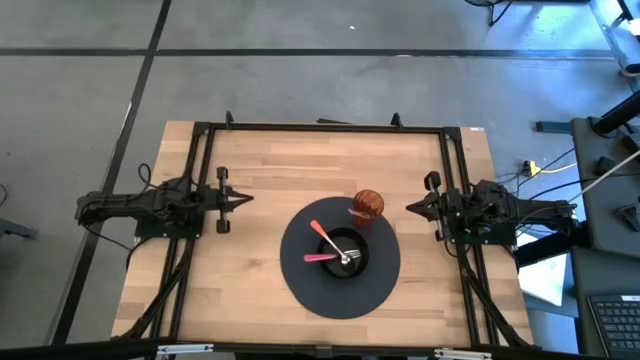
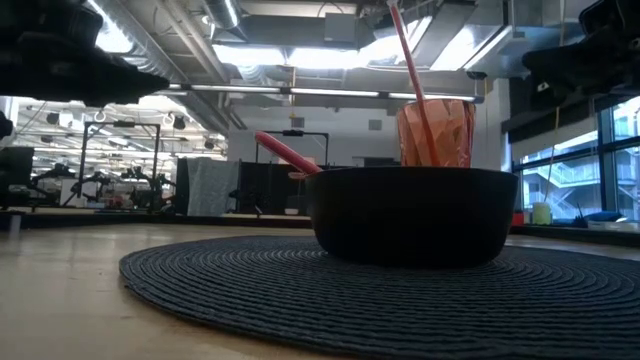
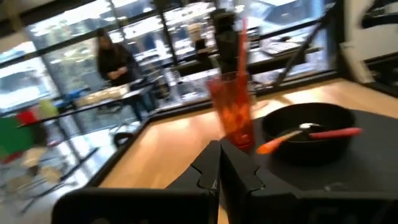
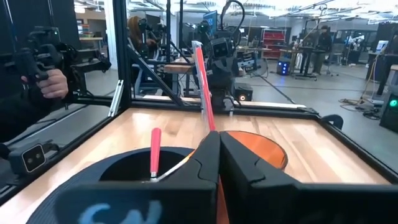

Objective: Pick & Place Utensil
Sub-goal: Return to Home position

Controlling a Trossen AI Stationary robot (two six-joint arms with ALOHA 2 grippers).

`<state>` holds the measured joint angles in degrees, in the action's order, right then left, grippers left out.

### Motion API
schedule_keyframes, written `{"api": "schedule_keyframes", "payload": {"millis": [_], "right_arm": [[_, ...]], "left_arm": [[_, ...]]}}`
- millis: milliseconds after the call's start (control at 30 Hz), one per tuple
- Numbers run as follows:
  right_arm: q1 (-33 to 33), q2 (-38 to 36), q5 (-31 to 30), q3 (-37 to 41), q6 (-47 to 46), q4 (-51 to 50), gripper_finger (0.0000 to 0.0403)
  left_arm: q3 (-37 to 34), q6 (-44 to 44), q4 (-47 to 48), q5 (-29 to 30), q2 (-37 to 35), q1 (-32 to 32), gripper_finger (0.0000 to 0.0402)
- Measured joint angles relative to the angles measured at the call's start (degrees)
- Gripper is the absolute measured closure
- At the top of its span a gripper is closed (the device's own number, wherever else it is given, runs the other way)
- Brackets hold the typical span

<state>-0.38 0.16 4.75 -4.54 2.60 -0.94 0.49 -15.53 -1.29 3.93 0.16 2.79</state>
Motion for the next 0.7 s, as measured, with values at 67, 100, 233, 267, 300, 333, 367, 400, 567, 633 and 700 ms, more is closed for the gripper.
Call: {"api": "schedule_keyframes", "payload": {"millis": [67, 100, 233, 267, 300, 333, 367, 400, 567, 633, 700], "right_arm": [[0.0, 0.0, -0.02, 0.0, -0.49, -0.42, 0.0394], [0.0, 0.0, 0.02, 0.0, -0.49, -0.7, 0.0394], [0.0, 0.0, 2.04, 0.36, -0.94, -0.3, 0.0394], [0.02, 0.0, 2.33, 0.51, -1.43, -0.24, 0.0395], [0.02, 0.0, 2.3, 0.79, -1.75, -0.14, 0.0397], [0.02, 0.0, 1.92, 1.17, -1.86, 0.18, 0.0398], [0.02, 0.0, 1.18, 1.6, -1.87, 0.33, 0.0399], [0.02, 0.0, 0.47, 2.18, -1.91, 0.88, 0.0399], [0.02, 0.06, -0.66, 4.24, -1.33, 4.03, 0.0399], [0.02, 0.0, -0.68, 4.22, -1.23, 4.37, 0.04], [0.02, 0.0, -0.66, 4.22, -1.17, 4.44, 0.0399]], "left_arm": [[0.01, 0.1, 0.52, -3.76, 0.29, 0.37, 0.04], [0.02, 0.41, 0.49, -4.1, 0.36, 0.27, 0.04], [0.02, 0.88, 0.58, -3.66, 0.31, 0.26, 0.0399], [0.02, 0.9, 0.58, -3.62, 0.31, 0.23, 0.0399], [0.02, 1.08, 0.58, -3.64, 0.31, 0.23, 0.04], [0.02, 1.31, 0.58, -3.64, 0.31, 0.23, 0.04], [0.02, 1.56, 0.59, -3.64, 0.33, 0.23, 0.04], [0.02, 1.79, 0.6, -3.64, 0.34, 0.23, 0.0399], [0.02, 1.9, 0.61, -3.63, 0.34, 0.23, 0.04], [0.02, 1.9, 0.62, -3.62, 0.34, 0.23, 0.04], [0.02, 1.9, 0.62, -3.6, 0.38, 0.23, 0.0399]]}}
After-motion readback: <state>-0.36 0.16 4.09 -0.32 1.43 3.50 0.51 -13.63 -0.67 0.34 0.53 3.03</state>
